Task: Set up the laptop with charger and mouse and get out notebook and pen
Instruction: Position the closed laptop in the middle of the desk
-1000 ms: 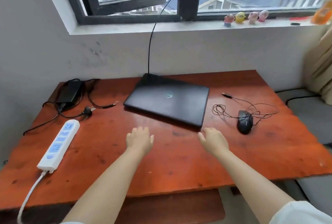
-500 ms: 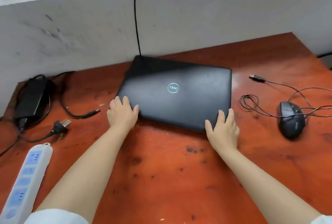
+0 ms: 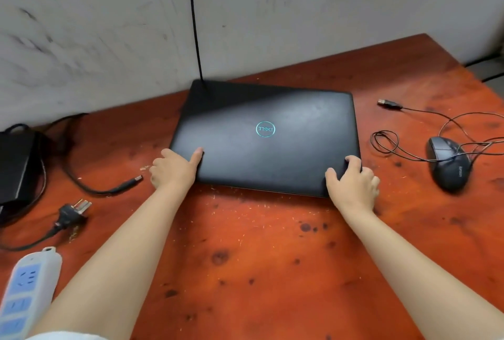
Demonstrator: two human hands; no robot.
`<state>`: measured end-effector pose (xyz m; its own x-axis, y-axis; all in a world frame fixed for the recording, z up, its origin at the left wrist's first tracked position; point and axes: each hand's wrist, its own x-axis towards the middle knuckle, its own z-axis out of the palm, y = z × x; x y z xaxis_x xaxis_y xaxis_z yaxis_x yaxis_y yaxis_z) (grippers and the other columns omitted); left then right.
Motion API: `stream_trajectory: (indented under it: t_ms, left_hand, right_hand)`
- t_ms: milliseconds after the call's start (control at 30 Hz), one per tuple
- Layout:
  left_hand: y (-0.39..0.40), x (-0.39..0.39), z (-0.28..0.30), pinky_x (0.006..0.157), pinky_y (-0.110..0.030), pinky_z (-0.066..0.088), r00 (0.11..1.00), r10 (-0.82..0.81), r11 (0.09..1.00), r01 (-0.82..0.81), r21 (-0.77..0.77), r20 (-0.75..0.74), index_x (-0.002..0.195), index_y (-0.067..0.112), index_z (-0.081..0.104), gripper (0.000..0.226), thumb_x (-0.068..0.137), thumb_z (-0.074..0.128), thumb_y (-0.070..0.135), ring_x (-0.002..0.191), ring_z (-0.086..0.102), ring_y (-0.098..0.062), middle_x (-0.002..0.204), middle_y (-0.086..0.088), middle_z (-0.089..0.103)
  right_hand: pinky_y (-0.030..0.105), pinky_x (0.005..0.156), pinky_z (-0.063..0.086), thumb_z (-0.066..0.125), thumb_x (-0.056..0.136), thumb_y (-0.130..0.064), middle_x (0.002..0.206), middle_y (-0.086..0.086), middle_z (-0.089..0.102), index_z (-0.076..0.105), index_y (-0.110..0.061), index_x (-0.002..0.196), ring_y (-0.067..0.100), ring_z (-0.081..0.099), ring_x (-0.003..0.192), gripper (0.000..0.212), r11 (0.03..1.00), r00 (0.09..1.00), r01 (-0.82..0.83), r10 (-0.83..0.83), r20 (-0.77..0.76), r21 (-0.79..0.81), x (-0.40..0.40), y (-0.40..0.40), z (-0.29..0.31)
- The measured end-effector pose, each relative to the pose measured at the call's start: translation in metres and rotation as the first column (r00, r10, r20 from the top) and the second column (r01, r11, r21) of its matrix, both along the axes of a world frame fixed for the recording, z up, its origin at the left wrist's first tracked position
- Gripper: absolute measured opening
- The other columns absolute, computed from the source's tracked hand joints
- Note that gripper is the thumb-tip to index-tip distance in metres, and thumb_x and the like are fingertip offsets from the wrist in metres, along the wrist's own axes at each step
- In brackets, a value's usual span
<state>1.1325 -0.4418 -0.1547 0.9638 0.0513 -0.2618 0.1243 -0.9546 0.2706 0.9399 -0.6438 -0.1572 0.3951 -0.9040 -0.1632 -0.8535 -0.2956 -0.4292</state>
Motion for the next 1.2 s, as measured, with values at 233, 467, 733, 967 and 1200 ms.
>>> stream_trajectory:
  t_ms: [233, 467, 733, 967, 1200]
  left_hand:
    - [0.010, -0.034, 0.006, 0.098, -0.045, 0.041, 0.994, 0.081, 0.995, -0.085, -0.049, -0.078, 0.121, -0.007, 0.040, 0.077, 0.082, 0.052, 0.059, 0.120, 0.047, -0.043, 0.129, -0.028, 0.050]
    - [0.027, -0.085, 0.015, 0.096, -0.045, 0.042, 0.985, 0.127, 0.991, -0.130, -0.020, -0.115, 0.121, -0.006, 0.039, 0.075, 0.084, 0.049, 0.058, 0.120, 0.048, -0.044, 0.130, -0.028, 0.051]
    - [0.048, -0.163, 0.018, 0.094, -0.044, 0.044, 0.950, 0.270, 0.962, -0.271, 0.016, -0.155, 0.119, -0.005, 0.040, 0.074, 0.083, 0.050, 0.059, 0.118, 0.050, -0.043, 0.128, -0.026, 0.053]
    - [0.058, -0.214, 0.011, 0.093, -0.045, 0.044, 0.922, 0.357, 0.934, -0.356, 0.036, -0.147, 0.116, -0.006, 0.042, 0.071, 0.084, 0.050, 0.057, 0.116, 0.051, -0.043, 0.125, -0.027, 0.055]
    - [0.061, -0.208, 0.008, 0.092, -0.046, 0.045, 0.941, 0.333, 0.942, -0.329, 0.072, -0.058, 0.116, -0.008, 0.043, 0.071, 0.085, 0.050, 0.055, 0.114, 0.052, -0.043, 0.123, -0.028, 0.055]
  right_hand:
    - [0.045, 0.102, 0.032, 0.053, 0.087, -0.029, 0.128, 0.030, 0.046, 0.042, -0.008, 0.127, 0.042, 0.038, 0.121, 0.046, 0.999, 1.000, 0.022, -0.021, -0.022, 0.044, -0.009, -0.005, 0.020]
    - [0.046, 0.100, 0.032, 0.050, 0.089, -0.030, 0.127, 0.031, 0.046, 0.043, -0.007, 0.124, 0.042, 0.037, 0.120, 0.043, 0.999, 0.996, -0.050, 0.051, -0.070, 0.021, -0.036, -0.002, 0.021]
    - [0.047, 0.100, 0.032, 0.051, 0.087, -0.030, 0.126, 0.032, 0.045, 0.044, -0.005, 0.121, 0.044, 0.037, 0.120, 0.043, 0.990, 0.987, -0.133, 0.136, -0.083, 0.034, -0.071, -0.001, 0.026]
    - [0.047, 0.101, 0.032, 0.055, 0.085, -0.027, 0.128, 0.030, 0.045, 0.044, -0.007, 0.123, 0.042, 0.037, 0.121, 0.044, 0.977, 0.980, -0.184, 0.191, -0.061, 0.107, -0.096, 0.003, 0.025]
    - [0.047, 0.101, 0.032, 0.058, 0.085, -0.028, 0.130, 0.028, 0.045, 0.044, -0.010, 0.125, 0.042, 0.037, 0.121, 0.047, 0.968, 0.974, -0.221, 0.225, -0.019, 0.118, -0.102, 0.004, 0.018]
